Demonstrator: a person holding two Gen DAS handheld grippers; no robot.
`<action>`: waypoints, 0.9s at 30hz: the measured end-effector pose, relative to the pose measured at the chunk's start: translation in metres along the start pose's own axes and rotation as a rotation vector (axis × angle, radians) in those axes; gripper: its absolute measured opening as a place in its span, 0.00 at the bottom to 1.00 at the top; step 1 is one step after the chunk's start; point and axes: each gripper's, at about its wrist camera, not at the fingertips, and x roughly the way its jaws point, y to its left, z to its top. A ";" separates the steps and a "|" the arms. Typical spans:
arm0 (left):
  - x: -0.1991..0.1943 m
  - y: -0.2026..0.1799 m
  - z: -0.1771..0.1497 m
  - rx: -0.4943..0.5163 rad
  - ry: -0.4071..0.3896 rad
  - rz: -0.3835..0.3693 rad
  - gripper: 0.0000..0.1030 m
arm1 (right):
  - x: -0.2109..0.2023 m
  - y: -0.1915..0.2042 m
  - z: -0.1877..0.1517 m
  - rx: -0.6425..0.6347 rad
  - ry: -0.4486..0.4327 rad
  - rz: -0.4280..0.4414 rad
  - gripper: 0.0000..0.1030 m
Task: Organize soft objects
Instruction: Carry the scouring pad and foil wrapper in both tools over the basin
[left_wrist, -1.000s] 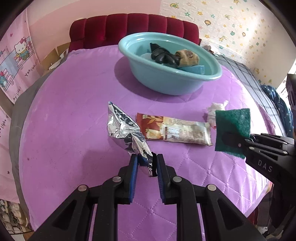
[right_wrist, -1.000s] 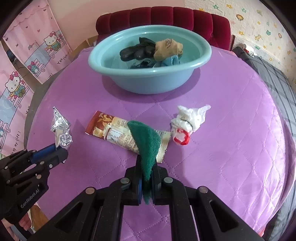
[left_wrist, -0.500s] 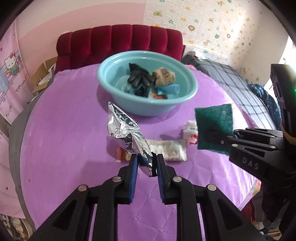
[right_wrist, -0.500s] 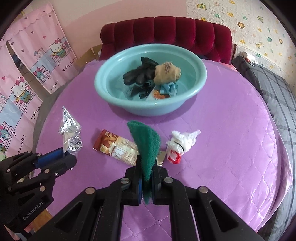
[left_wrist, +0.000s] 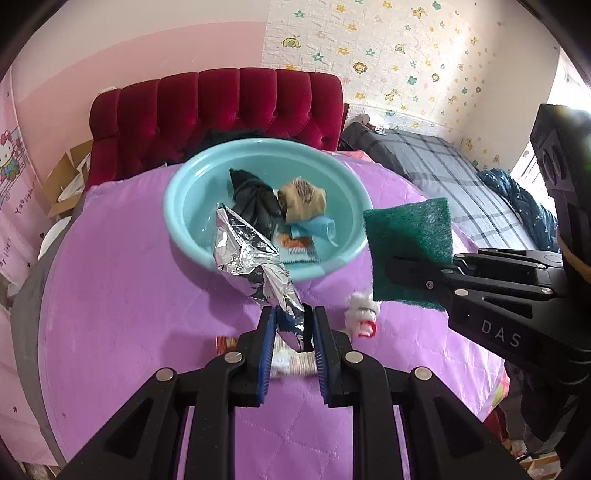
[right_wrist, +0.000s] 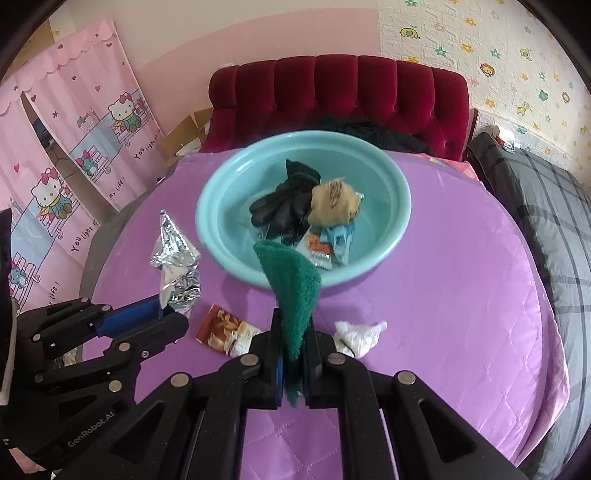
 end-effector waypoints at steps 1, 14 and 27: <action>0.002 0.001 0.004 0.000 0.001 -0.004 0.21 | 0.000 -0.001 0.004 0.001 -0.002 0.003 0.06; 0.033 0.014 0.054 0.019 0.003 -0.028 0.21 | 0.019 -0.016 0.057 0.015 -0.017 0.025 0.06; 0.071 0.032 0.091 0.022 0.014 -0.040 0.21 | 0.057 -0.027 0.113 0.027 -0.018 0.032 0.07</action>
